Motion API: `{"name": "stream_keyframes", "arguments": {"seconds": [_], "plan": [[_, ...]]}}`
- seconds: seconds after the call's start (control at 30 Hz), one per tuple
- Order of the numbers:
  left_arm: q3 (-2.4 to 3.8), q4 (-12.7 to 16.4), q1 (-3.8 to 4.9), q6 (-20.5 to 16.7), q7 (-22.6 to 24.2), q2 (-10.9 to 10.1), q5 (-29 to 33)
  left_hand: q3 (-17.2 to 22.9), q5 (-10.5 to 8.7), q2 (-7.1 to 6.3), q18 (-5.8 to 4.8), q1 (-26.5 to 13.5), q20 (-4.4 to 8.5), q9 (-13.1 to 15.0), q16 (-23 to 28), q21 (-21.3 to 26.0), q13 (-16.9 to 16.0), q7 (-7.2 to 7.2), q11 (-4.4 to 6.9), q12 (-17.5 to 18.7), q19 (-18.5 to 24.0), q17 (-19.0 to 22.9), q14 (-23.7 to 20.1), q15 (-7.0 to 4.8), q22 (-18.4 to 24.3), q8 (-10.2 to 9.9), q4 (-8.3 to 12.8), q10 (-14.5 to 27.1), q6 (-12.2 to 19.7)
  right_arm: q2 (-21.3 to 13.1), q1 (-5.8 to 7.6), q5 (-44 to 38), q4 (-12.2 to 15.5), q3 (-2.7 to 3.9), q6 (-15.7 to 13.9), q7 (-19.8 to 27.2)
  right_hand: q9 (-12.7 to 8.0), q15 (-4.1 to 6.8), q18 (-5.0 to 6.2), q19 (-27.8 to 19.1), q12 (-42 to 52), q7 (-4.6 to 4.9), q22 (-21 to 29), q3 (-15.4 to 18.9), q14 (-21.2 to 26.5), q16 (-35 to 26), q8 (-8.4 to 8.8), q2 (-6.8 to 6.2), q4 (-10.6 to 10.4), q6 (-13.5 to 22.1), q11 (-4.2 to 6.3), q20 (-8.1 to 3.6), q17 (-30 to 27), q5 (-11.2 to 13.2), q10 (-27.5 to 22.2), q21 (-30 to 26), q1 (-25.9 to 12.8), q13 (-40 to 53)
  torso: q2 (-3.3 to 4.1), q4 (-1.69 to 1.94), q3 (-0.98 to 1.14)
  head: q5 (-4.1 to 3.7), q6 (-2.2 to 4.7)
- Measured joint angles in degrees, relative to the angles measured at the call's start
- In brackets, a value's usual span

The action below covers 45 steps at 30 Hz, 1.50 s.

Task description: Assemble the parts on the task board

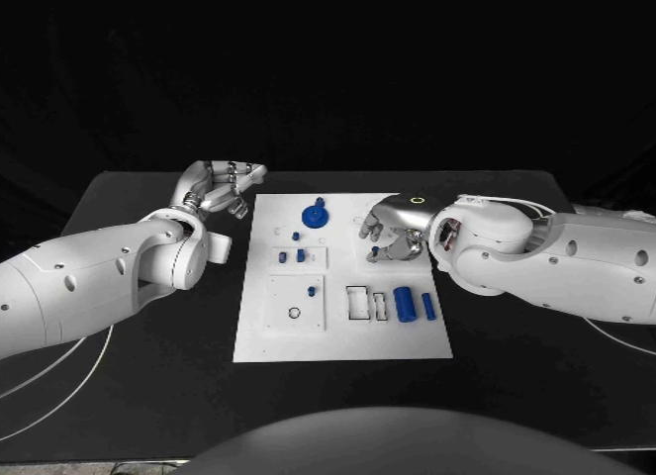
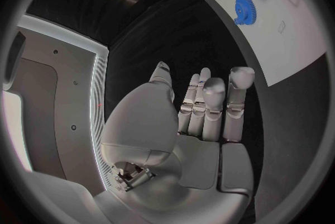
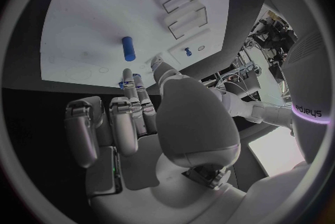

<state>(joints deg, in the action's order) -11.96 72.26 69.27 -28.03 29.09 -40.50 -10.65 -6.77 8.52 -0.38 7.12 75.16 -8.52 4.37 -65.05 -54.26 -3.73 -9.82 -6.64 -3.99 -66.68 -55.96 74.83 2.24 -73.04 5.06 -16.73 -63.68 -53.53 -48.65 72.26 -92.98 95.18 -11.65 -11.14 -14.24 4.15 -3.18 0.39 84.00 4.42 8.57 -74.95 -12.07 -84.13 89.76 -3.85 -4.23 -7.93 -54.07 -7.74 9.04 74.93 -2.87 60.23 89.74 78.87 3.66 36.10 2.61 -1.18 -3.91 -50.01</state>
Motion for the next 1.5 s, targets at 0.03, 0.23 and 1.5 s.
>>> {"name": "stream_keyframes", "arguments": {"seconds": [0.03,0.23,1.5], "plan": [[0.0,-0.01,-0.02,0.01,0.0,-0.01,0.0,0.0,0.0,0.0,0.0,0.0,0.0,0.0,0.0,0.0,0.0,0.0,0.0,0.0,0.0,0.0,0.0,0.0,0.0,0.0,0.0,0.0,0.0,0.21,-0.08,-0.57,-0.2,0.0,0.21,-0.39,0.0,0.0,0.0,0.0,0.0,0.0,0.0,0.0,0.0,0.0,0.0,0.0,0.0,0.0,-0.18,0.0,0.0,0.0,-0.17,0.0,0.0,-0.03,0.01,0.0,0.0,0.0,0.0],[0.0,-0.01,-0.05,0.07,0.0,-0.03,0.0,0.0,0.0,0.0,0.0,0.0,0.0,0.0,0.0,0.0,0.0,0.0,0.0,0.0,0.0,0.0,0.0,0.0,0.0,0.0,0.0,0.0,0.0,1.06,-0.24,-2.62,-0.77,0.0,0.87,-1.91,-0.08,-0.21,0.0,0.0,-0.13,-0.23,0.01,0.23,0.21,0.0,0.0,0.23,0.23,0.23,-0.3,0.41,0.0,0.0,-0.71,0.0,0.23,-0.05,0.05,0.02,0.0,-0.01,0.0],[0.0,0.07,-0.07,0.15,-0.01,-0.08,0.0,0.0,0.0,0.0,0.0,0.0,0.0,0.0,0.0,0.0,0.0,0.0,0.0,0.0,0.0,-0.01,0.0,0.0,0.0,0.0,0.0,0.0,0.0,3.59,-1.43,-5.5,-2.94,0.01,9.35,-9.41,0.1,3.22,0.0,0.0,0.66,-2.14,0.03,-1.16,0.1,0.0,-0.56,2.71,1.14,-3.39,3.7,-2.5,-0.02,0.0,4.74,0.0,2.71,-0.11,-0.03,0.0,-0.03,-0.12,0.0]]}}
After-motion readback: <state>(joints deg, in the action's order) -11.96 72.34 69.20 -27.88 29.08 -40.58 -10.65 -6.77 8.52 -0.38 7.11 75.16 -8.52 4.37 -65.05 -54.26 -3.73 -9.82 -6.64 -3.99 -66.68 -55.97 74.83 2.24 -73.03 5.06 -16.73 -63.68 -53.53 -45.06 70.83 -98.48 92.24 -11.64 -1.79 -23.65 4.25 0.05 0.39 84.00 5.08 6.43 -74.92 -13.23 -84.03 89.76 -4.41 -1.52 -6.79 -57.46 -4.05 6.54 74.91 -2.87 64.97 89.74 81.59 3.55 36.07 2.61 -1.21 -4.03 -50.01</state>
